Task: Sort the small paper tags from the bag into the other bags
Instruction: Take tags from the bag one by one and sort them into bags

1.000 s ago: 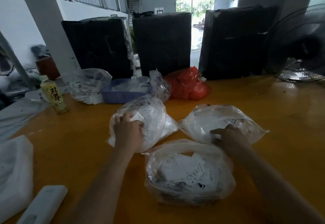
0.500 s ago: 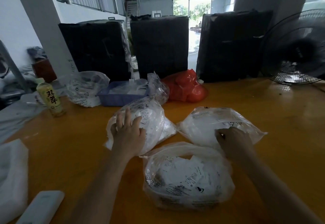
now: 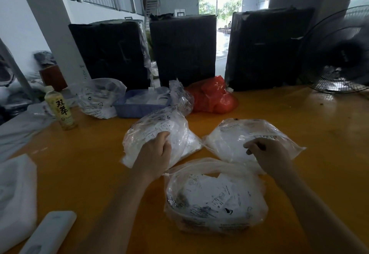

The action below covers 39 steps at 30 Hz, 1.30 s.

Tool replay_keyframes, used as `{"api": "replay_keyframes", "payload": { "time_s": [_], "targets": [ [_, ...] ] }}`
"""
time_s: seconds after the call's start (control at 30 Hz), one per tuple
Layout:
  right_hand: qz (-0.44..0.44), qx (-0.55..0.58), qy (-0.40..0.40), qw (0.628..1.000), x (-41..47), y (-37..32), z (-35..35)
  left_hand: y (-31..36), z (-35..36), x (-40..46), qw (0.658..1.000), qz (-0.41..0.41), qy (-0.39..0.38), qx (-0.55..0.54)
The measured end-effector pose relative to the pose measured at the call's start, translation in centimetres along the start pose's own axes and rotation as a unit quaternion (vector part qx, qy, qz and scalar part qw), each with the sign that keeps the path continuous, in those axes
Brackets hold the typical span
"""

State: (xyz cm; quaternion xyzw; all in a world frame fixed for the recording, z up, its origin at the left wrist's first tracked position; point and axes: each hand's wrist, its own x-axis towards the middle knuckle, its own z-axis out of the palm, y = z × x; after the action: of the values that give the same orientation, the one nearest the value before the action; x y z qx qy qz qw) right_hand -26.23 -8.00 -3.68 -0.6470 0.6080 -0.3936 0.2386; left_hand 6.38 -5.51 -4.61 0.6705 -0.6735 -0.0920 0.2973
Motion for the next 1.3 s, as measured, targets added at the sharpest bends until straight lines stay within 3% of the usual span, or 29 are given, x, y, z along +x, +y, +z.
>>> {"api": "replay_keyframes", "payload": {
  "time_s": [0.07,0.13,0.2,0.23,0.33,0.47,0.57,0.73,0.8,0.97,1.13,1.3],
  "targets": [
    [0.011,0.126,-0.02,0.992,-0.7,-0.5,0.1,0.3,0.3,-0.3,0.998,-0.004,0.018,0.064],
    [-0.005,0.224,-0.069,0.972,-1.6,-1.0,0.1,1.8,0.3,-1.2,0.993,-0.004,0.083,0.087],
    [-0.051,0.247,-0.138,0.958,-2.5,-1.6,0.2,3.8,0.5,-2.8,0.987,0.048,0.152,0.022],
    [-0.075,0.242,-0.171,0.952,-3.0,-1.9,0.3,4.9,0.8,-3.7,0.986,0.068,0.148,-0.049],
    [-0.134,0.18,-0.226,0.948,-3.8,-2.7,0.9,7.8,1.4,-5.9,0.97,0.023,-0.003,-0.241],
    [-0.204,0.049,-0.23,0.95,-4.2,-3.2,1.5,8.1,1.8,-6.2,0.938,-0.033,-0.112,-0.327],
    [-0.205,0.013,-0.215,0.955,-4.4,-3.2,2.0,7.3,2.0,-6.0,0.892,-0.09,-0.094,-0.432],
    [-0.176,0.044,-0.184,0.966,-4.7,-3.2,3.4,6.5,1.7,-5.8,0.842,-0.14,-0.078,-0.514],
    [-0.184,0.015,-0.191,0.964,-4.8,-3.0,4.0,6.2,1.4,-5.5,0.801,-0.162,-0.049,-0.574],
    [-0.328,-0.166,-0.233,0.9,-5.6,-3.3,6.3,5.7,1.8,-5.3,0.714,-0.171,-0.029,-0.679],
    [-0.31,-0.308,-0.266,0.859,-5.8,-2.4,7.5,5.5,2.2,-5.7,0.708,-0.153,-0.042,-0.689],
    [-0.283,-0.264,-0.229,0.893,-5.5,-2.4,6.9,5.6,2.7,-6.3,0.722,-0.163,-0.059,-0.669]
  ]
}}
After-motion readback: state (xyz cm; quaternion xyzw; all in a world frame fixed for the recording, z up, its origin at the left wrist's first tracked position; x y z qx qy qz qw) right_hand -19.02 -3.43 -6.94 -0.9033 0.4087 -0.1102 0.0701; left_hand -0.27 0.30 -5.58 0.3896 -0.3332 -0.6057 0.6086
